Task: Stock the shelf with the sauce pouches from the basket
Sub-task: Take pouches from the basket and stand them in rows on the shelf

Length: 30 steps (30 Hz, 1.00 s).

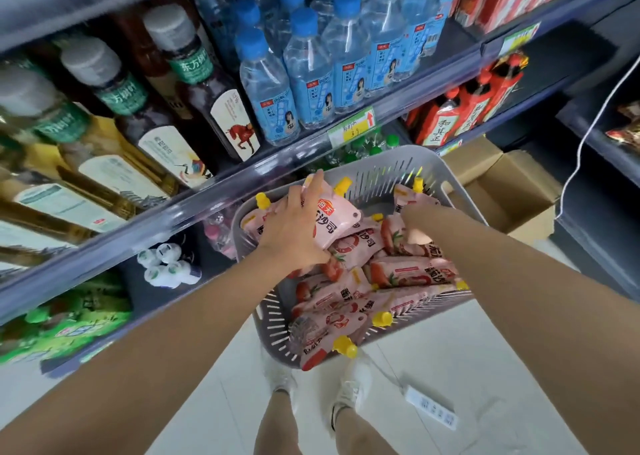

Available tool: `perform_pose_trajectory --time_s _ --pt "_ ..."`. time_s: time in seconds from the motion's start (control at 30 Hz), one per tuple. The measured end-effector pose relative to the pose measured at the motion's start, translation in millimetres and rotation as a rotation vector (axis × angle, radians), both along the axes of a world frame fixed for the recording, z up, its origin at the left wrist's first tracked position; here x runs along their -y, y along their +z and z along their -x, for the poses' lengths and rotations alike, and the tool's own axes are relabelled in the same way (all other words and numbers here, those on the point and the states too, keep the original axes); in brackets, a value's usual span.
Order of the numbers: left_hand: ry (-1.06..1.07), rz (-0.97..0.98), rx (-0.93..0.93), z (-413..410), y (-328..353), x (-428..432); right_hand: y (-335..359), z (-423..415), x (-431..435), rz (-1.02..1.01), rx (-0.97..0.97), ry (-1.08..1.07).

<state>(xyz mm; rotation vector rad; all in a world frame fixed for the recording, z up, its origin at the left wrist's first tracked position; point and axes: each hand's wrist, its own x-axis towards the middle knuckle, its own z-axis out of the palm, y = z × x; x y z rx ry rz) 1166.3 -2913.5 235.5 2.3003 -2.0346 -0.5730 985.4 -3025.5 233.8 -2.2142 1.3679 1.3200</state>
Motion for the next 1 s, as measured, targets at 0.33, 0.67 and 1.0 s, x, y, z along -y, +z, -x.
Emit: perform_pose_trajectory --time_s 0.33,0.67,1.0 --pt "0.137 0.229 -0.185 -39 52 -33 106 -36 -6 -0.105 0.403 -0.244" --pt "0.123 0.442 -0.139 -128 153 -148 190 -152 -108 -0.126 0.368 0.001" --pt "0.386 0.753 -0.129 -238 247 -323 309 -319 -260 -0.129 0.380 0.364"
